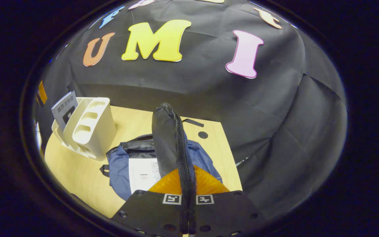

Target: Open the schoolbag, grab two books from the bookshelf and put them into the schoolbag.

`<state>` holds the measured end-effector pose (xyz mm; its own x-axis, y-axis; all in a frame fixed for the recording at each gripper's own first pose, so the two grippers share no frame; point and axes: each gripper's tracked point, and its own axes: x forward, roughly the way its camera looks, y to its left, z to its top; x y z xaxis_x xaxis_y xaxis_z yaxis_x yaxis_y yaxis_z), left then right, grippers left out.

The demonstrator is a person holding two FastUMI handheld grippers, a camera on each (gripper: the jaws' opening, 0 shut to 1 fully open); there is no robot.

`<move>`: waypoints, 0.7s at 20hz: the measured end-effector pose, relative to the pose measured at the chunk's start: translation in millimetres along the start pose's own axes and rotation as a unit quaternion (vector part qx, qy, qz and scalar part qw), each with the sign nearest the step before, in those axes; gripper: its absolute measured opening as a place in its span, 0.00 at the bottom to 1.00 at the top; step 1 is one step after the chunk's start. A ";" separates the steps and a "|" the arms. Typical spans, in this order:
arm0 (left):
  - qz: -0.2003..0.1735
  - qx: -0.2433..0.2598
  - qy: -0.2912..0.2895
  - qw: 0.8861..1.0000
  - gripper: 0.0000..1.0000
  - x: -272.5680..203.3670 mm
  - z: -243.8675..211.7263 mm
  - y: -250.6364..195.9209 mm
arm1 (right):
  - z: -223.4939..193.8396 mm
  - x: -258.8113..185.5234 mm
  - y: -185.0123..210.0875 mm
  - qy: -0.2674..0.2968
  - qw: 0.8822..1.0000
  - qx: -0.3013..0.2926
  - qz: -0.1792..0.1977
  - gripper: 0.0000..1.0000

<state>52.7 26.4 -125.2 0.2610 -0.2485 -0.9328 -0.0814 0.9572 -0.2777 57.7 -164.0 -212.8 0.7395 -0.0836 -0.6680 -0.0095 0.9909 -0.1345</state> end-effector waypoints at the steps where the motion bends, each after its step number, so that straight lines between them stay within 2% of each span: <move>1: 0.009 -0.006 0.006 1.000 0.83 -3.4 11.3 10.8 | 0.2 0.1 1.7 0.001 1.000 0.001 0.000 0.01; 2: 0.021 -0.004 0.012 1.000 0.78 -5.3 20.6 22.1 | 0.7 -0.1 2.4 0.002 1.000 0.003 -0.002 0.01; 8: 0.047 0.035 0.045 0.997 0.79 19.0 79.6 49.1 | -3.5 1.4 3.6 0.010 1.000 0.016 -0.009 0.01; 14: 0.054 0.032 0.093 0.994 0.79 55.0 84.4 56.2 | -5.9 3.3 -0.7 0.016 0.999 0.022 -0.018 0.01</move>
<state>143.6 79.0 -172.7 0.0715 -0.1620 -0.9842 -0.0364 0.9856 -0.1649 56.1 -165.6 -219.2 0.7164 -0.1223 -0.6869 0.0471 0.9908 -0.1272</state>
